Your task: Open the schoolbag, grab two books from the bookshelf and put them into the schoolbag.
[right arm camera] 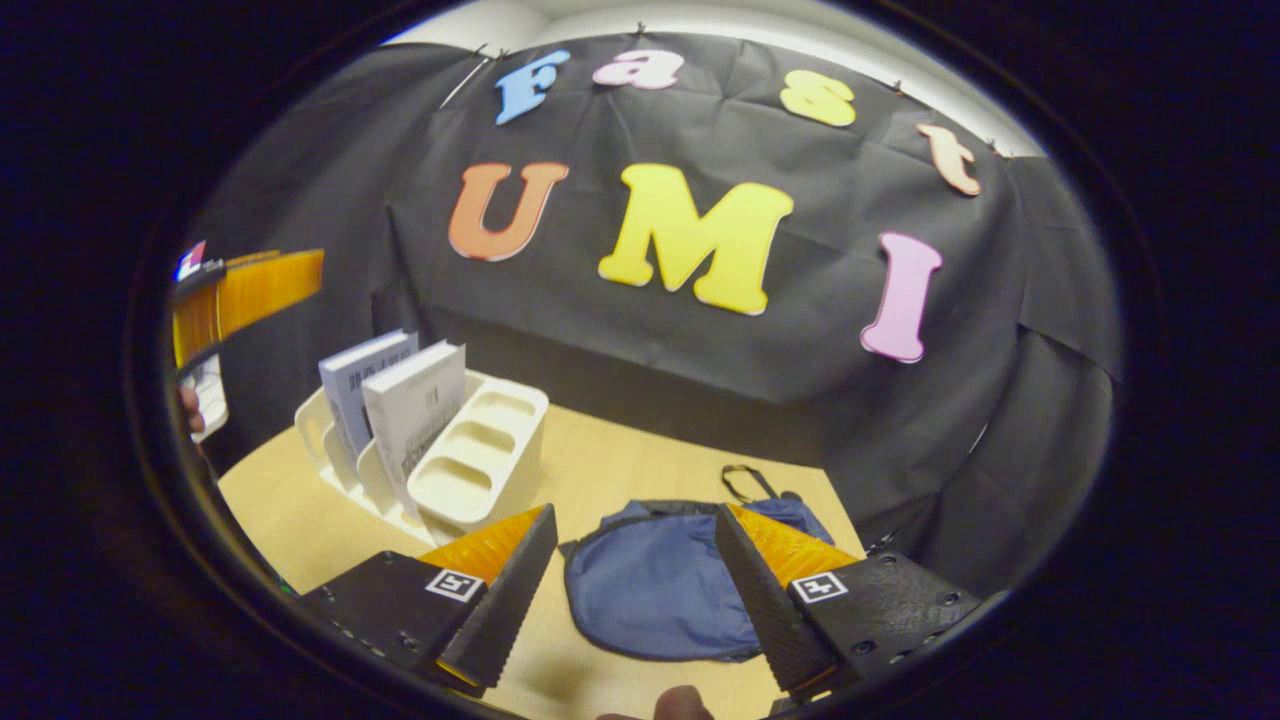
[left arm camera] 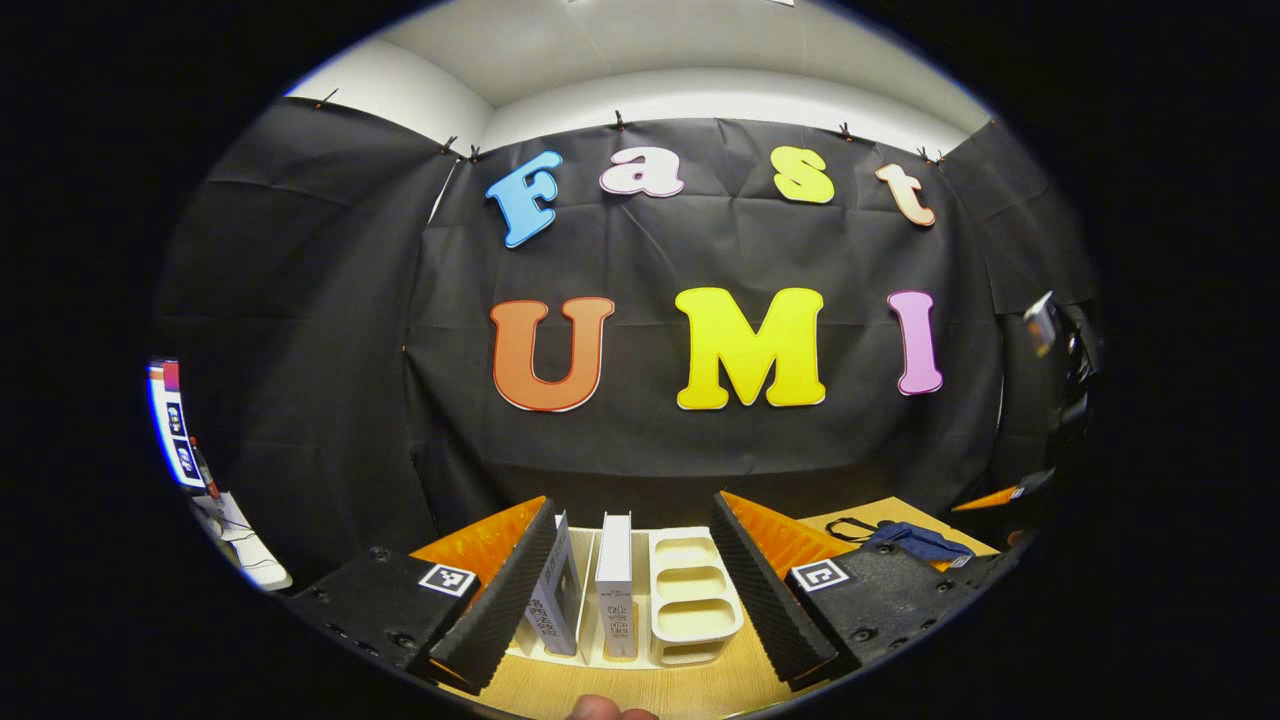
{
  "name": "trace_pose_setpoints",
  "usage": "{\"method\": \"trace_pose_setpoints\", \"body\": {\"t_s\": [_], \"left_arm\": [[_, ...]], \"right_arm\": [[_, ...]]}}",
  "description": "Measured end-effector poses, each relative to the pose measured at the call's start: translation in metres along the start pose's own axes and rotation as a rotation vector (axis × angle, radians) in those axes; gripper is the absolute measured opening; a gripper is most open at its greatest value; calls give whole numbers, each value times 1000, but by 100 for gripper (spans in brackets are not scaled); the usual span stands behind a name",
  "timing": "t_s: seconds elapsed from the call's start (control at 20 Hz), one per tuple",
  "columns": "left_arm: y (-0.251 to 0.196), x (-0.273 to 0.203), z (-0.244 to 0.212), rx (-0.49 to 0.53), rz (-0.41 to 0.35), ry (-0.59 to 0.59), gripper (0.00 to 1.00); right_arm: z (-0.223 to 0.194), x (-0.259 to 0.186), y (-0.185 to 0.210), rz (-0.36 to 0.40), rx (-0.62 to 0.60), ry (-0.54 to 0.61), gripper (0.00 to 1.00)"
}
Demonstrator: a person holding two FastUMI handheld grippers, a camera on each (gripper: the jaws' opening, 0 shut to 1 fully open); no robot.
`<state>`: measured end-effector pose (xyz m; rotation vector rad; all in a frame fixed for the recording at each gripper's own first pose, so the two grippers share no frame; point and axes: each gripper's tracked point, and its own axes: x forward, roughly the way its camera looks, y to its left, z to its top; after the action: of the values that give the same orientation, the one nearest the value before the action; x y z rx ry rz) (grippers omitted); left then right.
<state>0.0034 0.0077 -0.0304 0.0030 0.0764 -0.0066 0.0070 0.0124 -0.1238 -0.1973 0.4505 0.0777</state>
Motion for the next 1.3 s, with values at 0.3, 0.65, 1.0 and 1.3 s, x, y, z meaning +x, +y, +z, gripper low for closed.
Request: {"method": "trace_pose_setpoints", "body": {"t_s": [0.3,0.65,1.0,1.3], "left_arm": [[7,-6,-3,-3,8,7,98],[26,-18,-8,23,58,15,98],[39,-25,-29,13,102,70,98],[41,-22,-33,18,111,89,98]], "right_arm": [[-71,42,33,175,-162,306,99],[-126,102,41,152,-234,567,96],[-169,145,36,63,-256,696,96],[-186,155,28,34,-248,775,84]]}}
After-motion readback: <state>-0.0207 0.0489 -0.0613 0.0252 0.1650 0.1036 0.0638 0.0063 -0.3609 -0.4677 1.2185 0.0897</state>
